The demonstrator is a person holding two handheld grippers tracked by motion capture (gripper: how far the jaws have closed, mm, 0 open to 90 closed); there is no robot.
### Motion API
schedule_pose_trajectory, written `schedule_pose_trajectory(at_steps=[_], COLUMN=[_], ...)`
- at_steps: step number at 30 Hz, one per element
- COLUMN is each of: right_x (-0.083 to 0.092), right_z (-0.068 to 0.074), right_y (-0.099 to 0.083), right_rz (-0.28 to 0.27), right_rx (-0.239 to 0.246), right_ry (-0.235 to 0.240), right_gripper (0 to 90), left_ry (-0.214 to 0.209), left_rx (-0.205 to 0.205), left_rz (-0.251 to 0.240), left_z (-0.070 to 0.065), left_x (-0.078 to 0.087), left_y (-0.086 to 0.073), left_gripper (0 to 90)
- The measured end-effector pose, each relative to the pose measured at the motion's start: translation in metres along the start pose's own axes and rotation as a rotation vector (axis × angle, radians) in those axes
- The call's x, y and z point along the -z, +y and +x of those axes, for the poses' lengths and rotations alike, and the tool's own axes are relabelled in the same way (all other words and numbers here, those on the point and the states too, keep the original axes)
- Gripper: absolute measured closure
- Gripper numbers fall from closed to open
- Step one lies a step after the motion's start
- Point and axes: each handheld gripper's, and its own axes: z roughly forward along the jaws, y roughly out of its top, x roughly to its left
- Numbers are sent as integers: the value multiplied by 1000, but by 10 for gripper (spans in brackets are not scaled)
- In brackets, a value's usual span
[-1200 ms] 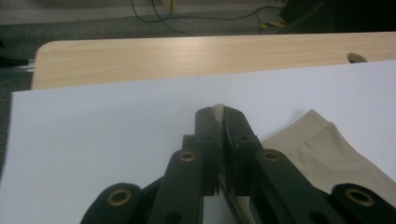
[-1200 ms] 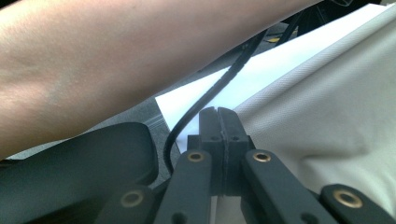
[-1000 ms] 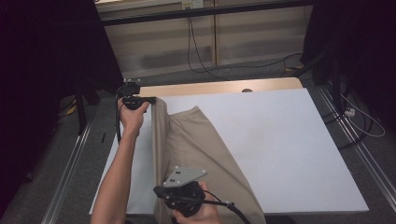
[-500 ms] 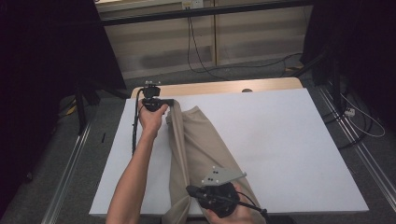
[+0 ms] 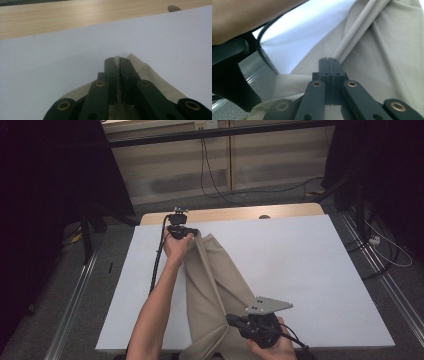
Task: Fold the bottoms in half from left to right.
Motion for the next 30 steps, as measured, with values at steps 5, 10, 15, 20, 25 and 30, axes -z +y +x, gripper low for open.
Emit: schedule_pose_trajectory(at_steps=[5, 10, 15, 20, 25, 30], right_x=[2, 4, 10, 16, 16, 14], right_z=[-13, -28, -42, -54, -63, -64], right_y=[-12, -23, -30, -36, -41, -44], right_rz=[30, 57, 78, 87, 115, 151], right_rx=[-11, -24, -26, -55, -68, -33], right_ry=[-35, -87, -136, -167, -187, -226], right_gripper=[900, 900, 900, 900, 900, 900], left_ry=[7, 23, -7, -32, -42, -56], left_rx=[-9, -5, -2, 10, 12, -16], left_rz=[12, 30, 25, 12, 15, -26], left_z=[-6, -9, -16, -26, -34, -38], left_x=[-9, -14, -25, -35, -46, -39], left_y=[-4, -2, -3, 1, -2, -1], left_gripper=[854, 853, 850, 823, 712, 433])
